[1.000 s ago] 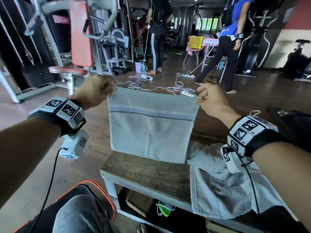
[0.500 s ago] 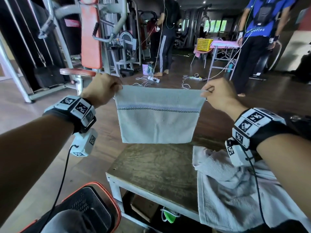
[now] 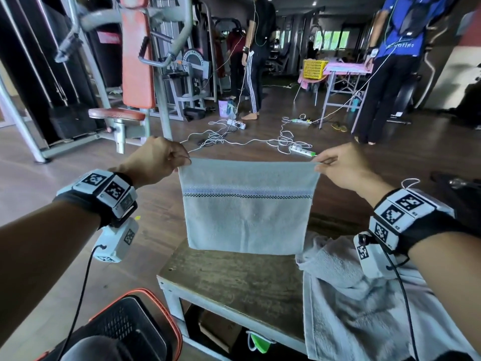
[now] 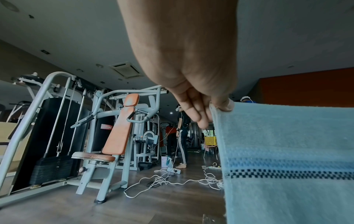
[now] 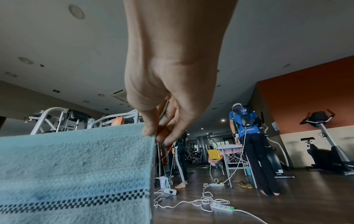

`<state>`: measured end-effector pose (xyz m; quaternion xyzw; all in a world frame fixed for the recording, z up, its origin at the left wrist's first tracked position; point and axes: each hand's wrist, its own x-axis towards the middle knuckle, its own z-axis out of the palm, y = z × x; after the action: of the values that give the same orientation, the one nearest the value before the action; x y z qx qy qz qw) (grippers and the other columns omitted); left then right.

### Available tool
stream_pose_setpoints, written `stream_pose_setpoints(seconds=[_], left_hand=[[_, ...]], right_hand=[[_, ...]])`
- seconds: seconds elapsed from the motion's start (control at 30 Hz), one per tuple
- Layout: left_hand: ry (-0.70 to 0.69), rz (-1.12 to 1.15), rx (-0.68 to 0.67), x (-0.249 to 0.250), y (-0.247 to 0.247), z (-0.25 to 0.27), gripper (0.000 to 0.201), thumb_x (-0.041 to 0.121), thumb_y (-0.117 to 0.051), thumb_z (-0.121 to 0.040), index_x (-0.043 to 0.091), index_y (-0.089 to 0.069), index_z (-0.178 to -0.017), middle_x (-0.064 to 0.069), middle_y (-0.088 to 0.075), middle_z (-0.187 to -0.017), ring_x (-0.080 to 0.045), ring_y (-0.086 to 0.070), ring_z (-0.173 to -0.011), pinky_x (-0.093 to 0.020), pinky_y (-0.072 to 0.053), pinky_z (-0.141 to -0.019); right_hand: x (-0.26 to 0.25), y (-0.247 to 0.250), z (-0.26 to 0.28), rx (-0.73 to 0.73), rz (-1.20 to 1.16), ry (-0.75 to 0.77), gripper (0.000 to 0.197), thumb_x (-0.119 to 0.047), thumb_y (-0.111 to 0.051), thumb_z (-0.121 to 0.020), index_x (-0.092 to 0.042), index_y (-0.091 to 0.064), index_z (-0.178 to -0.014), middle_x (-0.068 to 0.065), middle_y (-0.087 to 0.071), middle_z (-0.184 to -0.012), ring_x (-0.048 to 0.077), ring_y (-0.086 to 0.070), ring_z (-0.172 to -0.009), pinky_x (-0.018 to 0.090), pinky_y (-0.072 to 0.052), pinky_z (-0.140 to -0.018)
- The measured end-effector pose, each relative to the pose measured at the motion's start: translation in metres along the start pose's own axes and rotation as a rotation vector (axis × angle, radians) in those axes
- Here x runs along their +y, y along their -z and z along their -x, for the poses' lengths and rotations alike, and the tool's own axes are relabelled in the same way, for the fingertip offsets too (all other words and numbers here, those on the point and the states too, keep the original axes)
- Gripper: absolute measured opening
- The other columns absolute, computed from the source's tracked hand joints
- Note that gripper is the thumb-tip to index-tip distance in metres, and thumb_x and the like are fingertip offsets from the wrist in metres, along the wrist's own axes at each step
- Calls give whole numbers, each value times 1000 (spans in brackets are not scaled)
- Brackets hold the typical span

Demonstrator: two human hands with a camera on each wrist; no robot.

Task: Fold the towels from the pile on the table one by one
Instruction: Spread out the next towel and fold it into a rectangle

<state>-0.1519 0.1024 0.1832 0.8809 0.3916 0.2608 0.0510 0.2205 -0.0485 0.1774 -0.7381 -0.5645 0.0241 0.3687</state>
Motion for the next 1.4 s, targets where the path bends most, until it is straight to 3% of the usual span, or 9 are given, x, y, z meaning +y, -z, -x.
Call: stream_pose_setpoints(seconds=[0.33,0.53,0.63,0.73,0.9,1.0,1.2,1.3,1.4], left_hand=[[-8,-174,30,10,-5,-36,20,12,-52,-90,7,-71,-87,-16,-73,-89,-37,-67,-80,-40,-55,-75],[-160,-113,255,13,-10,-12,16,12,-55,-96,2,-68,-93,-19,-70,-93,-39,-64,-83,-43,-51,-77],[-286,-40,208,4,-23,35,20,13,-55,-95,0,-69,-92,-15,-70,-91,-27,-62,-84,-32,-47,-79],[-378,54,3,-3,-49,94,26,17,-52,-93,1,-72,-87,-11,-70,-86,-16,-59,-78,-19,-42,-72],[-226,78,-416,-20,-100,176,34,44,-44,-95,24,-72,-93,14,-67,-88,-8,-65,-77,-27,-53,-72],[-136,129,-499,-22,-110,187,20,28,-58,-96,18,-74,-94,17,-63,-87,-7,-64,-79,-28,-52,-75],[-40,136,-287,-31,-118,156,11,13,-63,-93,14,-74,-89,4,-73,-86,-13,-67,-75,-23,-52,-70],[26,127,-181,-29,-132,121,12,1,-64,-88,5,-73,-83,-8,-74,-84,-21,-67,-74,-30,-53,-72],[91,66,-158,-37,-154,90,11,7,-65,-87,5,-73,-80,-12,-74,-81,-27,-68,-72,-34,-54,-69]], right_hand=[[-11,0,-16,137,24,1,14,-2,-68,-83,-12,-77,-88,2,-70,-80,12,-62,-70,12,-43,-57],[3,-3,11,339,-102,101,17,-1,-63,-85,-13,-73,-93,4,-73,-82,13,-70,-73,30,-56,-71],[27,-12,62,138,-124,92,12,-4,-69,-87,-15,-72,-91,-3,-72,-84,-12,-62,-70,8,-47,-67],[60,-27,120,-173,-102,60,19,-7,-75,-84,-26,-73,-85,-13,-74,-83,-4,-66,-75,20,-52,-73],[89,-52,180,-617,-147,-52,23,-5,-78,-81,-28,-73,-77,-6,-73,-76,4,-63,-68,19,-47,-67],[88,-58,184,-807,-127,-86,14,-8,-76,-84,-22,-74,-82,-8,-70,-69,-1,-58,-62,17,-44,-63],[81,-78,138,-491,-139,-59,25,4,-70,-85,-21,-71,-80,-1,-71,-78,6,-63,-67,31,-51,-71],[75,-97,104,-349,-13,-59,20,1,-68,-84,-17,-74,-77,-2,-69,-72,-2,-58,-62,16,-46,-63],[69,-121,76,-320,114,-122,18,4,-60,-84,-3,-72,-73,4,-68,-71,14,-59,-63,22,-43,-56]])
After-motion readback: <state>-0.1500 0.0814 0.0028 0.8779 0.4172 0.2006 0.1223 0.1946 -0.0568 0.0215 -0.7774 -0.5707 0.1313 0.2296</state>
